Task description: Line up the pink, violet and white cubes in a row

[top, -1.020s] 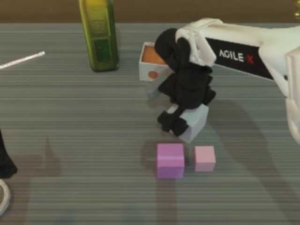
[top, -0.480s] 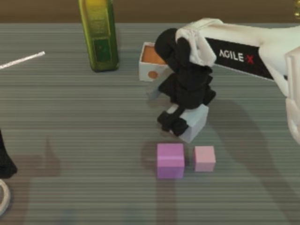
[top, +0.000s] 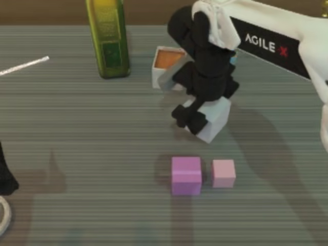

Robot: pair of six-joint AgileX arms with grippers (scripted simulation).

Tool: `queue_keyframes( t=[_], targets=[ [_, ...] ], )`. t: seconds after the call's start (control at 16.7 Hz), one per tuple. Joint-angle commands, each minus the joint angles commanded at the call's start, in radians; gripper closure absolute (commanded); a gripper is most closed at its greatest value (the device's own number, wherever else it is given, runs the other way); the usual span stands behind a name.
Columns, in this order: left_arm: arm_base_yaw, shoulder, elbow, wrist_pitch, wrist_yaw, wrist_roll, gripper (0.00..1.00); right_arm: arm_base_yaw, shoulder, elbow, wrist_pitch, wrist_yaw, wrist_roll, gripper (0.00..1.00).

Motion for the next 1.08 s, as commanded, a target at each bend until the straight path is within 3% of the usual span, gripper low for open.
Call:
queue_keyframes(
  t=[0.48, 1.08],
  targets=[
    [0.000, 0.000, 0.000, 0.000, 0.000, 0.000, 0.00, 0.008, -0.001, 0.049, -0.053, 0.000, -0.008, 1.00],
    [0.000, 0.000, 0.000, 0.000, 0.000, 0.000, 0.00, 0.329, 0.205, 0.522, -0.305, 0.004, -0.272, 1.00]
  ],
)
